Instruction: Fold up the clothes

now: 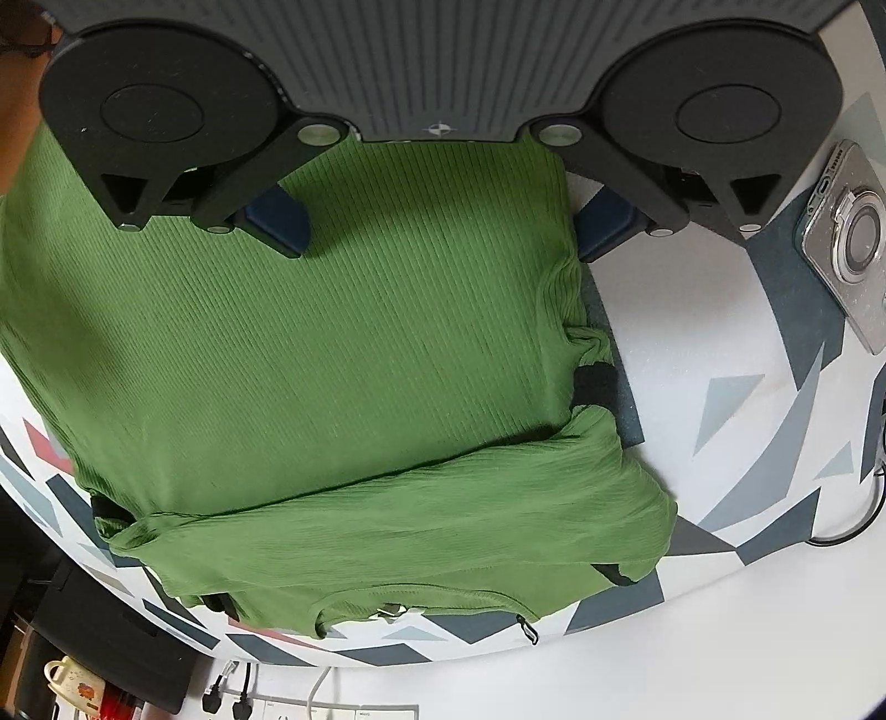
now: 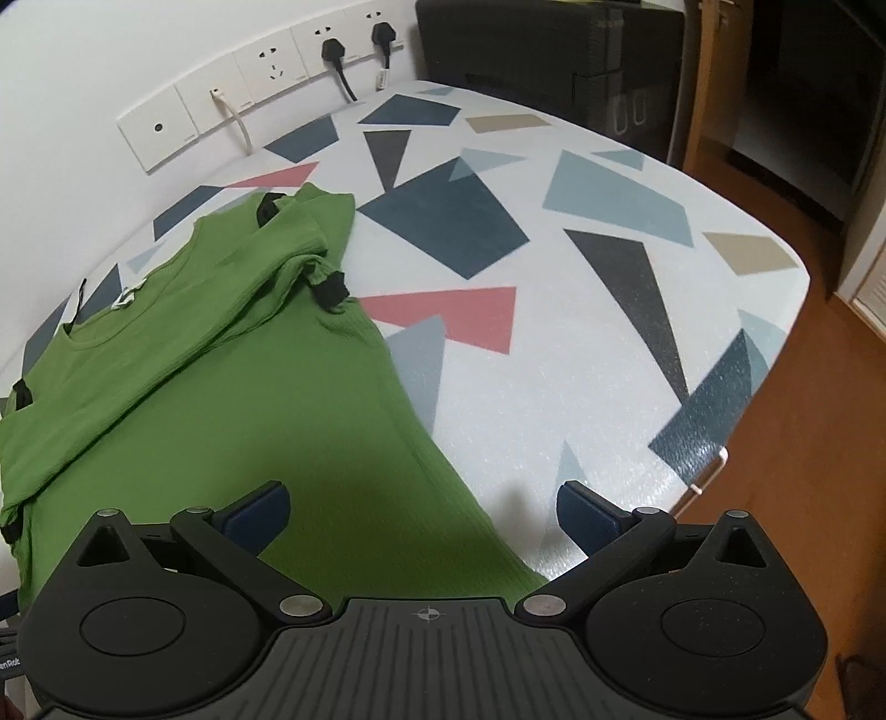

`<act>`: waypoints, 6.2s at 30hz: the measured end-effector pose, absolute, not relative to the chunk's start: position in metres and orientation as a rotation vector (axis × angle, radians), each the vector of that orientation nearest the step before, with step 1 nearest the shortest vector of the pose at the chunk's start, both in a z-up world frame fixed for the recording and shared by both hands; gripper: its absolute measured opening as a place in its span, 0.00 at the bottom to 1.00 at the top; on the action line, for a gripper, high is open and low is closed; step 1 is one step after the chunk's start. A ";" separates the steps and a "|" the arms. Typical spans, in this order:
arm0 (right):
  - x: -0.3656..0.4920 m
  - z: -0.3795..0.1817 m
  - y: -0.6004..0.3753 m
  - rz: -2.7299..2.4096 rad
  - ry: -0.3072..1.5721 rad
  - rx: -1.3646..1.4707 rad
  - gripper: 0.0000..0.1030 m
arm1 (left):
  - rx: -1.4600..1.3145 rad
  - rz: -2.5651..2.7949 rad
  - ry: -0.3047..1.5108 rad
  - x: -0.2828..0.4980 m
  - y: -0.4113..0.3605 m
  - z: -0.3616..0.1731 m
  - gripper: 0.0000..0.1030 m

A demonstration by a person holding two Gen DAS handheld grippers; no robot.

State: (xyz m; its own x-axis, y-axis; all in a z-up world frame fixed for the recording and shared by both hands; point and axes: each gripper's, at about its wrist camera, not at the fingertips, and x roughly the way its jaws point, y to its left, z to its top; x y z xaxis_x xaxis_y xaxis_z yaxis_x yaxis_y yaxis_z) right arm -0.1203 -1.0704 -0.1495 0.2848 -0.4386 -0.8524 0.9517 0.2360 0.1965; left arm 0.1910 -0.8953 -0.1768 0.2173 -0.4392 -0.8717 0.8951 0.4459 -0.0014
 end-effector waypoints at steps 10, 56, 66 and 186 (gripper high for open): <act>-0.110 -0.152 -1.086 -1.008 0.792 0.776 0.99 | 0.564 -0.958 0.954 0.190 -0.899 -0.177 1.00; -0.139 -0.188 -1.140 -0.863 0.920 0.748 0.99 | 0.415 -0.687 1.003 0.171 -0.896 -0.175 1.00; -0.133 -0.190 -1.138 -0.848 0.966 0.697 0.99 | 0.401 -0.690 0.974 0.168 -0.892 -0.177 1.00; -0.112 -0.128 -1.219 -0.507 0.442 0.673 0.05 | 0.064 -0.732 0.805 0.208 -0.897 -0.099 0.05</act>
State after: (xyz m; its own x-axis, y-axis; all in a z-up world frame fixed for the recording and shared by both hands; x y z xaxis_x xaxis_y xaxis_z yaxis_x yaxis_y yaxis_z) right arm -0.1121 -1.2185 -0.1282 0.7903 -0.2965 -0.5361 0.5719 0.6708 0.4722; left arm 0.2077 -0.8972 -0.0989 0.4641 -0.5720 -0.6763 0.6187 0.7557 -0.2146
